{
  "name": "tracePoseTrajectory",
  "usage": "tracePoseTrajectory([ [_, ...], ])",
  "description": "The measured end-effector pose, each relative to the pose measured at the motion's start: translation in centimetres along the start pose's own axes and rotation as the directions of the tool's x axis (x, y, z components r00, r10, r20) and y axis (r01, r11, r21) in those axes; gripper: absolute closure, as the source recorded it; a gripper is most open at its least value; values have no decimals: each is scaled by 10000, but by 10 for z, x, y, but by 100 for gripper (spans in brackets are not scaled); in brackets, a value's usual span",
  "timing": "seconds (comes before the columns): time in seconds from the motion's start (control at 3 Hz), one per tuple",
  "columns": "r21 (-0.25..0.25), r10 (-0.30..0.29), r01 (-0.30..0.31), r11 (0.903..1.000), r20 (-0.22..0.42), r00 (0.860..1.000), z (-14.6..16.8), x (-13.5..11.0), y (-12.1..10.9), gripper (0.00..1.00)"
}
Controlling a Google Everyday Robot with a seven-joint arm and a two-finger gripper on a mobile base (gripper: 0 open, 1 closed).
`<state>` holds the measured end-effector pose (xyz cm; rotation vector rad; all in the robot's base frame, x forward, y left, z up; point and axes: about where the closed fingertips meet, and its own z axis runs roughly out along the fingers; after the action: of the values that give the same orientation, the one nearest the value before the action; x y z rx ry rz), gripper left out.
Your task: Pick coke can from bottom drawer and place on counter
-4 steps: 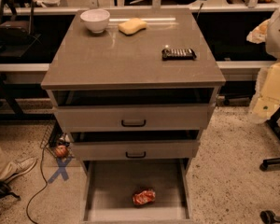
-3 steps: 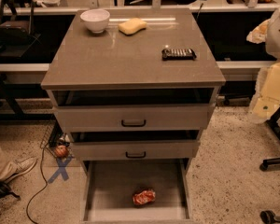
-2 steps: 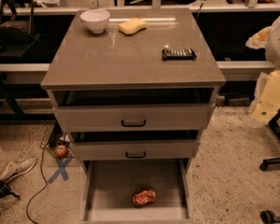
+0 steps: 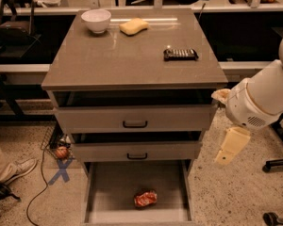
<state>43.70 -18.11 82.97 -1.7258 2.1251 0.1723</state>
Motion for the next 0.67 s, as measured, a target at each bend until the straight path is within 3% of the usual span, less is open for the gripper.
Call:
tracePoseTrajectory([
  [0.33,7,-28,28,10000,12,10000,3,2,0,0],
  [0.67,90,-417,415,9991,183,9990,38,23,-3,0],
])
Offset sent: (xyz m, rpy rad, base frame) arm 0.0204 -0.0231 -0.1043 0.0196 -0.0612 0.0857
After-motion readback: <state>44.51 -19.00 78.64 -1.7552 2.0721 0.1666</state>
